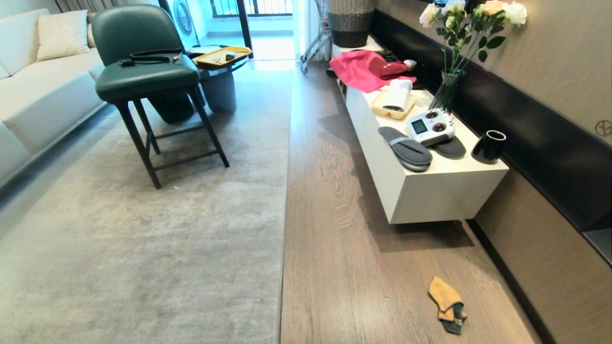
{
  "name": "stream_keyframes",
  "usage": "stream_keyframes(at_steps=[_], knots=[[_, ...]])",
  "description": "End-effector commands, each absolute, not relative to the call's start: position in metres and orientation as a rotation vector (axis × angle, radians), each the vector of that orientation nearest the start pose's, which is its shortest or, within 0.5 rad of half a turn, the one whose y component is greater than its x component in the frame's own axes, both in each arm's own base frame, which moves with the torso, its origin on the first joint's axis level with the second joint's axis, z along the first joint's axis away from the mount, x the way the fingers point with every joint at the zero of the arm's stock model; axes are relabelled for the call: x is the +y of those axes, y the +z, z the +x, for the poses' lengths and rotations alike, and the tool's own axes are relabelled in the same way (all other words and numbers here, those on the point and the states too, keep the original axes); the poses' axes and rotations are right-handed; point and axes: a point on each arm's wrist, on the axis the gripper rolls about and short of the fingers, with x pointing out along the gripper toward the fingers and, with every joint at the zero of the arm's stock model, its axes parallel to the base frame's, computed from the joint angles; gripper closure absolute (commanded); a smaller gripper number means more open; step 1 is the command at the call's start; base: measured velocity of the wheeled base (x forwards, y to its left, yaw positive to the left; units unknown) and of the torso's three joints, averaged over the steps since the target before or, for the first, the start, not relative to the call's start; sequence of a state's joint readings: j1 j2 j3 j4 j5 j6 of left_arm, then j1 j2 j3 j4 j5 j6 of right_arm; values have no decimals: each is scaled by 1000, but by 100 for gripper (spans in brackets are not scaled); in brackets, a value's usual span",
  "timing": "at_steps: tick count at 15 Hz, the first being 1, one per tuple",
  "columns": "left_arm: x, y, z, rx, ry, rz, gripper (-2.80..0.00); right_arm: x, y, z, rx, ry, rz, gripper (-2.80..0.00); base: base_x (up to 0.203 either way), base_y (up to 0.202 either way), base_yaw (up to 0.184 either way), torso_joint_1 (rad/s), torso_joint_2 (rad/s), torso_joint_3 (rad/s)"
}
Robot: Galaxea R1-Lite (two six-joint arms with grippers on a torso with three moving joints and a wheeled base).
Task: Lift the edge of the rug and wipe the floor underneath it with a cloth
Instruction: Pick up the rag
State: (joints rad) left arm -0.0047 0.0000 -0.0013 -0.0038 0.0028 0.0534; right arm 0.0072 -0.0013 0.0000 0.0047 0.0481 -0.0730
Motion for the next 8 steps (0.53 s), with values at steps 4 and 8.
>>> stream_keyframes(at_steps=[4, 8], knots=[[0, 76, -23, -6, -1, 54, 0, 1, 75, -23, 3, 57, -74, 0, 0, 0, 0, 0, 0, 0], [0, 76, -23, -6, -1, 54, 0, 1, 75, -23, 3, 57, -74, 0, 0, 0, 0, 0, 0, 0]])
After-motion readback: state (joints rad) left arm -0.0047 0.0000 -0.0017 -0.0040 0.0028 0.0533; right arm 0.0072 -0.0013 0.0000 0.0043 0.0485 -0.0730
